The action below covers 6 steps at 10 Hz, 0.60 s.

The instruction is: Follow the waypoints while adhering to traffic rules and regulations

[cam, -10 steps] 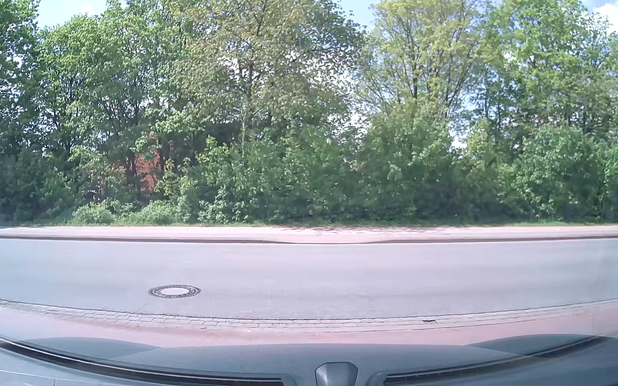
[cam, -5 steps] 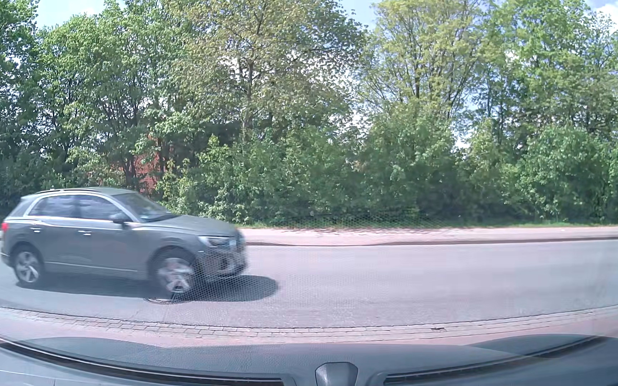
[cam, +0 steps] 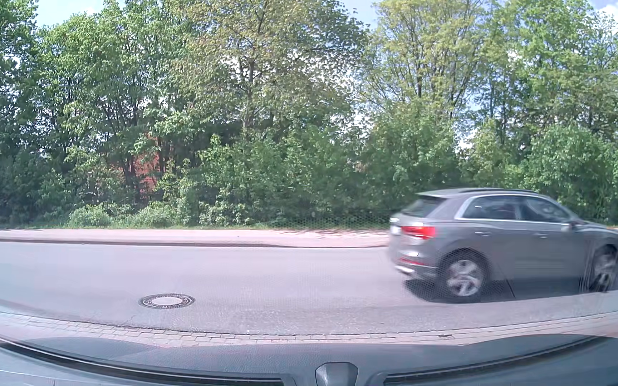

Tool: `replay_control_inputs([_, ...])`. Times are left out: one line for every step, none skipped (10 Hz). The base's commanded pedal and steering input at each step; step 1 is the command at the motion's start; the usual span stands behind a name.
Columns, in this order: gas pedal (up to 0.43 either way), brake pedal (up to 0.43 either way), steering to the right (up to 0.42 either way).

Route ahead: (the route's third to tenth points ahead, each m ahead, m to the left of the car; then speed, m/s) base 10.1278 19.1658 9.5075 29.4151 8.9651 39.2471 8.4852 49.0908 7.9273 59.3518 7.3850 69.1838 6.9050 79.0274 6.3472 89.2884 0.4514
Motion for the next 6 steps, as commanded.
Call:
replay_control_inputs([0.0,0.122,-0.041])
replay_control_inputs([0.0,0.079,-0.041])
replay_control_inputs([0.0,0.079,-0.041])
replay_control_inputs([0.0,0.079,-0.041])
replay_control_inputs([0.0,0.079,-0.041])
replay_control_inputs([0.0,0.079,-0.041])
